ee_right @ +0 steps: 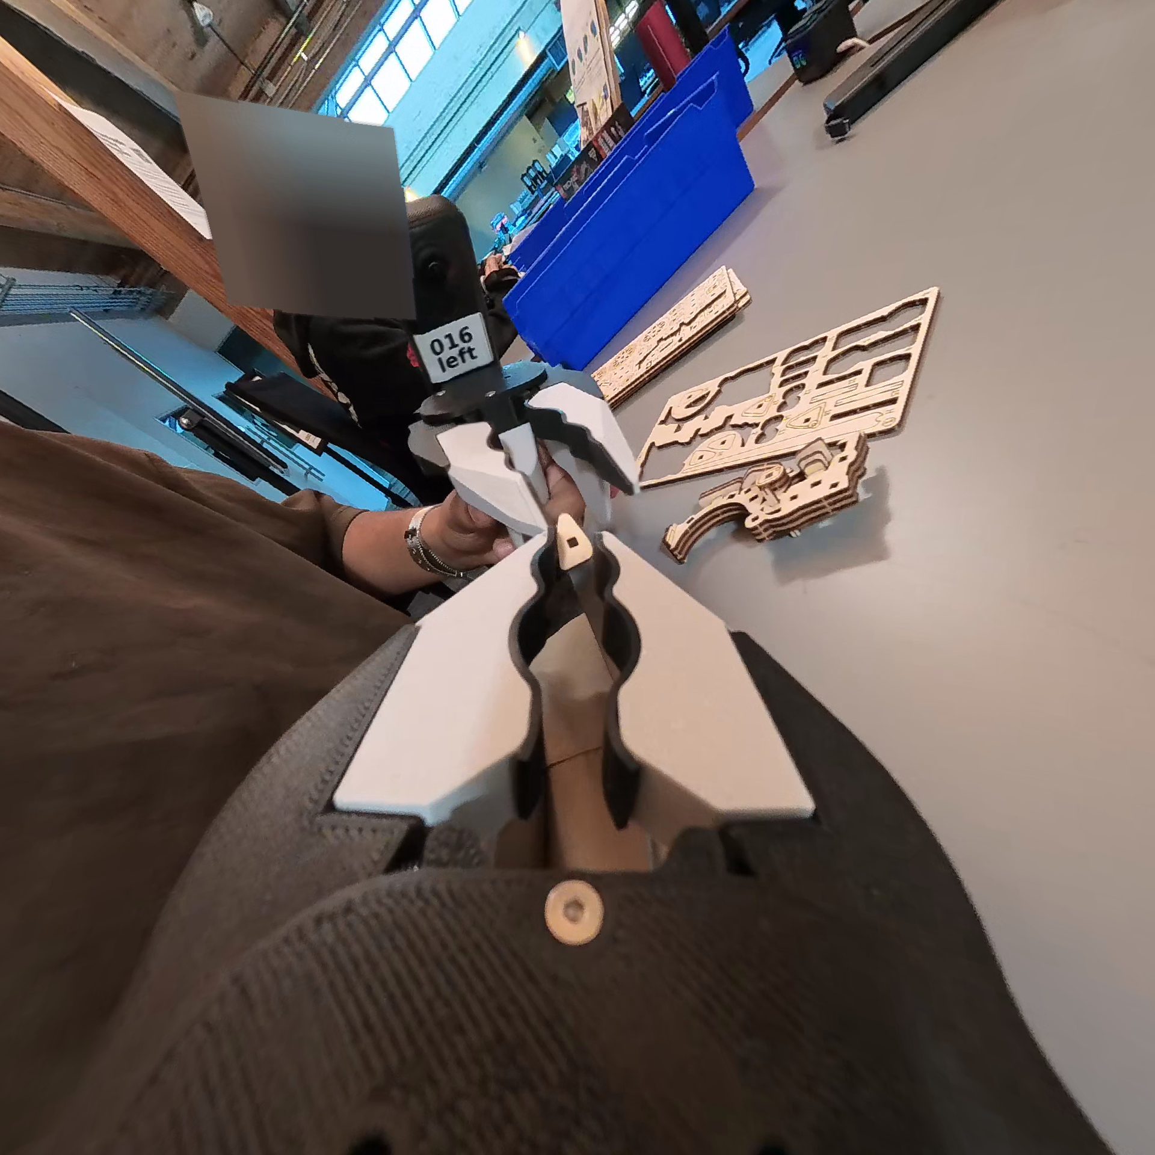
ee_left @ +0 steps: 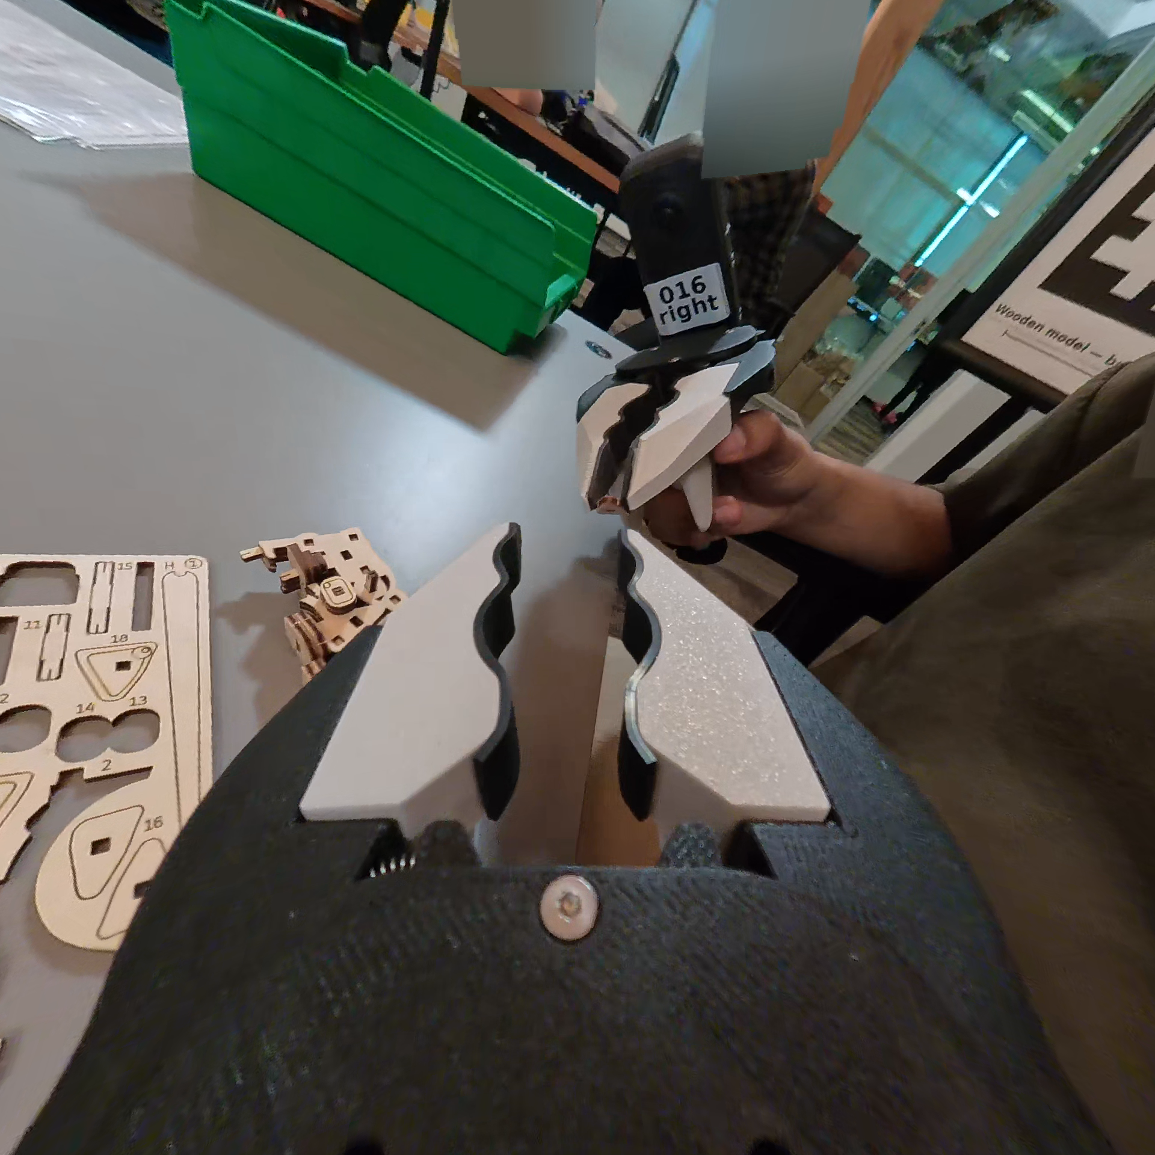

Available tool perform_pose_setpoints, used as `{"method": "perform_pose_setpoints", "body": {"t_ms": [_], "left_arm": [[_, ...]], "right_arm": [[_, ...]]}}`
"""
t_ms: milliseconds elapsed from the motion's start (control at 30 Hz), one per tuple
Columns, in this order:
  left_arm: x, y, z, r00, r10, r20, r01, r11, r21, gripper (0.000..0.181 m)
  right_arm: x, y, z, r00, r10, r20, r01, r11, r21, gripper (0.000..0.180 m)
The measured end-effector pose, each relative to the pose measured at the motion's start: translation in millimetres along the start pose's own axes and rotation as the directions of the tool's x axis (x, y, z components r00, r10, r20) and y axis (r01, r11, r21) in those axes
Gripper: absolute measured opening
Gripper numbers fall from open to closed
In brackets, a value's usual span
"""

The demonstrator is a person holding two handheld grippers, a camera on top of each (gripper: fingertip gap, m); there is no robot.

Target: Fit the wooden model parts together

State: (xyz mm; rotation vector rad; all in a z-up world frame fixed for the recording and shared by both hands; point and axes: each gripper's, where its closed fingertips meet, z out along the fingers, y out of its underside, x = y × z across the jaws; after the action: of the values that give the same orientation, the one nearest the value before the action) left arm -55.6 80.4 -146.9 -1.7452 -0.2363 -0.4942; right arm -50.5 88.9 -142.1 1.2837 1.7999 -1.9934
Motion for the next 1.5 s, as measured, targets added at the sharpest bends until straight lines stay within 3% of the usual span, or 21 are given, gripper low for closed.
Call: {"method": "perform_pose_setpoints", "body": {"t_ms": [733, 1500], "left_arm": [[21, 2, 6, 0.995, 0.059, -0.08, -0.058, 0.998, 0.013, 0.027], [19, 5, 8, 0.995, 0.006, -0.098, -0.005, 1.0, 0.003, 0.027]], "right_arm": [[-5, 16, 8, 1.0, -0.006, 0.021, 0.007, 0.996, -0.084, 0.01], [-2, 23, 10, 1.0, 0.008, 0.011, -0.007, 0.993, -0.121, 0.01]]}}
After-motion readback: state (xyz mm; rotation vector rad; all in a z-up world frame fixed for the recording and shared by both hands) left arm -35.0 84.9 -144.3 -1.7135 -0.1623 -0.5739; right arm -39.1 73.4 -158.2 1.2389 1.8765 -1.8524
